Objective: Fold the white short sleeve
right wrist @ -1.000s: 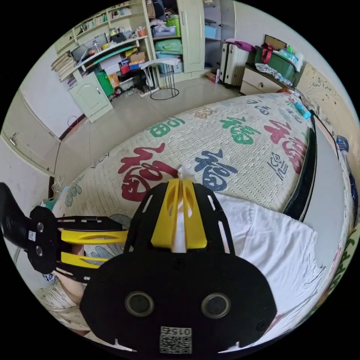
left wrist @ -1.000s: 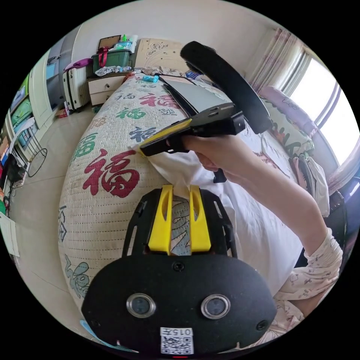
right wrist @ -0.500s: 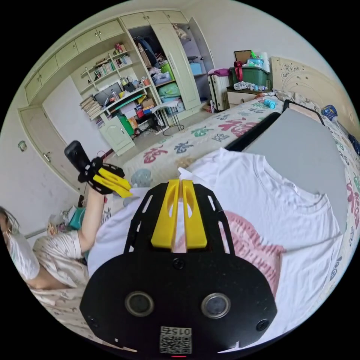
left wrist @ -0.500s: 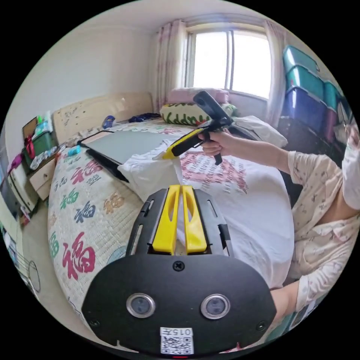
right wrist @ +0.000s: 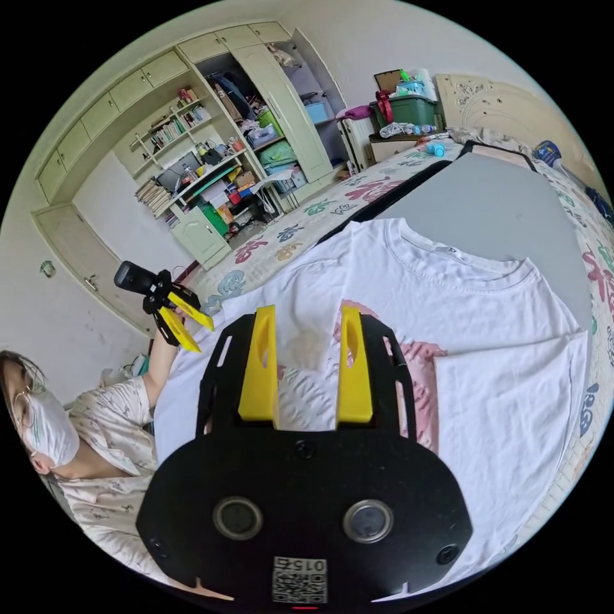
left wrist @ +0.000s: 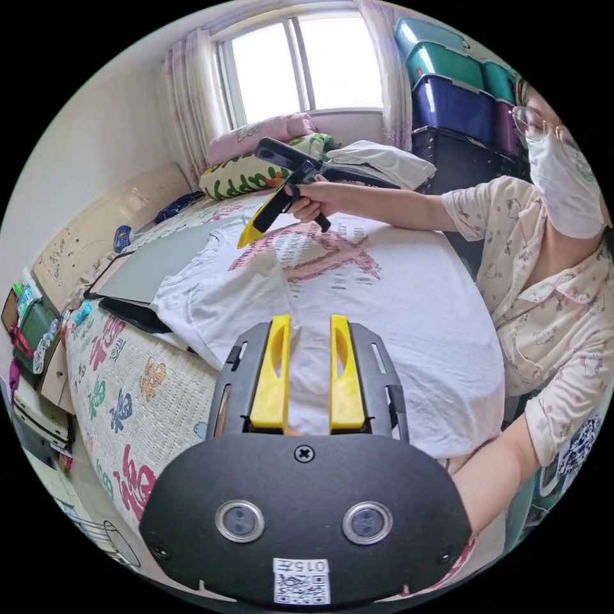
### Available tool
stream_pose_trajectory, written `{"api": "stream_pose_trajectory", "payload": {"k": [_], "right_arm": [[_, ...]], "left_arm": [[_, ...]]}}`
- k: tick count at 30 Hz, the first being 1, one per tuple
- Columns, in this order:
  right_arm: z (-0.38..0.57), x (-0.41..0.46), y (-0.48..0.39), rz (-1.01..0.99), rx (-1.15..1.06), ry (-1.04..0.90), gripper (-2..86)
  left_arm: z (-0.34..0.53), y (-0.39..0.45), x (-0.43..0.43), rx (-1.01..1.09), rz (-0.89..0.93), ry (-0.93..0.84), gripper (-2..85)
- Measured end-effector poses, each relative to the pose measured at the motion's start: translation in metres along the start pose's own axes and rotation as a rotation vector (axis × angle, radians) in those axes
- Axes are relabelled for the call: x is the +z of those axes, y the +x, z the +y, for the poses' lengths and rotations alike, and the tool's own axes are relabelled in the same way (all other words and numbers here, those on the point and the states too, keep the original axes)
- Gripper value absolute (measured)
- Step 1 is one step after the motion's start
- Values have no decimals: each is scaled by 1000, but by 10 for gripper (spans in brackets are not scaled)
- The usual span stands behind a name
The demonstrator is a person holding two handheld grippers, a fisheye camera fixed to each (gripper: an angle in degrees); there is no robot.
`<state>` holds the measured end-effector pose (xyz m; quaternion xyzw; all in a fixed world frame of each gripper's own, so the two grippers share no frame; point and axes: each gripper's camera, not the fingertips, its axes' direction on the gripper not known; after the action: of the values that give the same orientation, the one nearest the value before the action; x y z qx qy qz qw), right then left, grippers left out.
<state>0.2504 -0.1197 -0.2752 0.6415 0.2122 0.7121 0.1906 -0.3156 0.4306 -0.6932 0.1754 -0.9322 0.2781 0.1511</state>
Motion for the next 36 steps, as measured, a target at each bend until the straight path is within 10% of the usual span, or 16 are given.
{"api": "stream_pose_trajectory", "payload": {"k": [36], "right_arm": [[-38, 2, -35, 155, -140, -334, 11]], "left_arm": [[-65, -20, 33, 56, -40, -133, 6]]}}
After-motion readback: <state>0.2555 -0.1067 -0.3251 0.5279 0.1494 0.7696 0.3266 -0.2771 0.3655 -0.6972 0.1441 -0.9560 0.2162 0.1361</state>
